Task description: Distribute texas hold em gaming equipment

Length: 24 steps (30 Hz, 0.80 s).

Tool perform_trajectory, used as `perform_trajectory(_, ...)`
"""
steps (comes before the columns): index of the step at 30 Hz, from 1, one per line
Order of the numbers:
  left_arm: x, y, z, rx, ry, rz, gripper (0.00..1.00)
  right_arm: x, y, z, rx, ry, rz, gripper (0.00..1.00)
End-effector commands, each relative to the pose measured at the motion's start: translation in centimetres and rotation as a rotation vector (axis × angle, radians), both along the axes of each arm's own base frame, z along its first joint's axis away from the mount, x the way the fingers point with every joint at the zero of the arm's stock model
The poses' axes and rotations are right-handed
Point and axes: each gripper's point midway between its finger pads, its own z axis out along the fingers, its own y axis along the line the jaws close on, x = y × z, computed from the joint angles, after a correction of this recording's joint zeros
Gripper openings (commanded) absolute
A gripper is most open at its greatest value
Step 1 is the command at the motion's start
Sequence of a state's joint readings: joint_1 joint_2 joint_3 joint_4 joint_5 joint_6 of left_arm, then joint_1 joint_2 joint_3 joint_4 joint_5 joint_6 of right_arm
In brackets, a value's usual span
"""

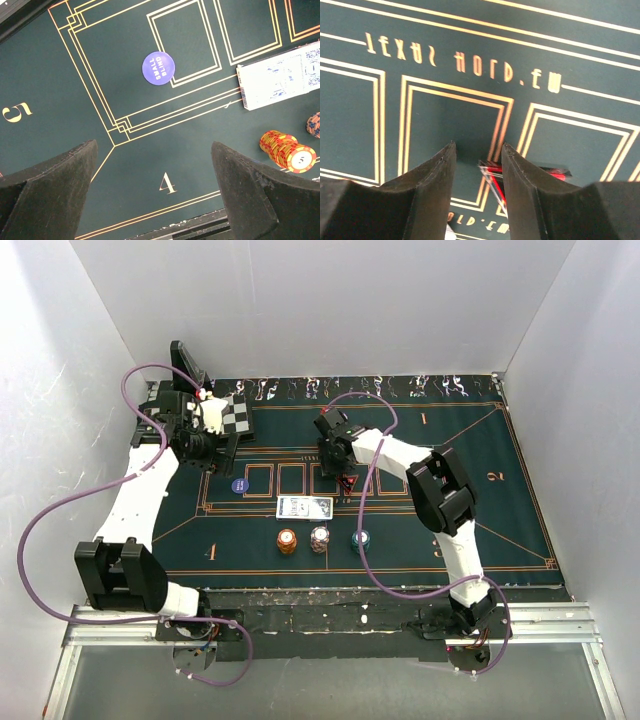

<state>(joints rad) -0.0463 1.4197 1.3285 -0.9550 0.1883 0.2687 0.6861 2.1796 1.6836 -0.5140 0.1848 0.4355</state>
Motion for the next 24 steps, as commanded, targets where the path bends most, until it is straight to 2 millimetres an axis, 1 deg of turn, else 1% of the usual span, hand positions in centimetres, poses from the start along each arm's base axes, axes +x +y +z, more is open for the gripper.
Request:
perform_trajectory(1,-0.6,-0.1,2.3,-0.022,-0.057,0.004,0.98,-1.4,-4.8,-0.3,-0.167,0.006,-0.034,0.48)
perform_trajectory(5,-0.9,0.0,2.7,-0.023,-0.066,0.009,0.98,-2.7,-7.1,-0.4,-0.225,0.000,-0.090,0.40)
perform_trajectory(6,-1.1,0.0,2.8,-0.024,-0.067,0.010,0.98,-3.0,-7.5,-0.3,-0.233,-0.002,-0.099,0.39)
perform_trajectory(10,-1.4,0.0,3.3,-0.022,-0.080,0.010,0.98,-4.6,-10.2,-0.7,-0.299,-0.008,-0.150,0.34)
perform_trajectory(13,-1.7,0.0,3.7,-0.022,-0.086,0.010,0.98,-5.7,-12.1,-0.4,-0.349,-0.009,-0.200,0.30)
perform_trajectory(17,-2.0,0.0,4.0,-0.022,-0.091,0.006,0.98,-7.5,-14.6,-0.1,-0.377,0.016,-0.301,0.27)
perform_trajectory(18,-2.1,0.0,4.1,-0.021,-0.094,0.005,0.98,-8.1,-15.2,-0.3,-0.377,0.032,-0.331,0.27)
perform_trajectory(23,-2.6,-0.1,4.2,-0.026,-0.088,-0.009,0.98,-10.3,-17.8,-0.4,-0.354,0.072,-0.449,0.27)
perform_trajectory(24,-2.6,-0.1,4.2,-0.026,-0.088,-0.009,0.98,-10.6,-18.0,-0.3,-0.342,0.075,-0.461,0.27)
